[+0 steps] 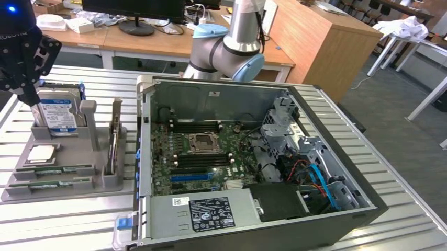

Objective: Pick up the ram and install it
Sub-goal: 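Pick up the ram and move it above insertion slot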

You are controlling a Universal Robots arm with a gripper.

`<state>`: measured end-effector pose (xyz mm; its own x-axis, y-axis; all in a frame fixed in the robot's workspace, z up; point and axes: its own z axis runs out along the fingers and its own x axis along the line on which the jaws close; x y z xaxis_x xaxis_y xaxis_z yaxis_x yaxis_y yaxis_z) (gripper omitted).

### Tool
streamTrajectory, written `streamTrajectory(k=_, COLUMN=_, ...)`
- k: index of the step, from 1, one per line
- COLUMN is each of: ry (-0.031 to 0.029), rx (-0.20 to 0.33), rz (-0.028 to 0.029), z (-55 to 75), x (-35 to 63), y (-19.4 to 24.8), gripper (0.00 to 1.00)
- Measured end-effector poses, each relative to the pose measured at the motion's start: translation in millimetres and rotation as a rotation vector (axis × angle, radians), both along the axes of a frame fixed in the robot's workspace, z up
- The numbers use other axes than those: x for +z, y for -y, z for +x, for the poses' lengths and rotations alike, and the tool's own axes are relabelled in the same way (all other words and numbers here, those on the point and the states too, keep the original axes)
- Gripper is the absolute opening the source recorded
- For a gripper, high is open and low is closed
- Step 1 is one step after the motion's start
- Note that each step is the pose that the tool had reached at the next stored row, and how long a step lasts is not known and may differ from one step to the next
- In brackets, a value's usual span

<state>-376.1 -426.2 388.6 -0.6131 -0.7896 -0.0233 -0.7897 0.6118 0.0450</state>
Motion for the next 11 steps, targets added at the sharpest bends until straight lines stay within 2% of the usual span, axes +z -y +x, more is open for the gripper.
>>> streamTrajectory(k=11, ry=-0.0001, rx=0.174, rz=0.0, z=0.0, x=0.0, y=0.0, gripper=0.1)
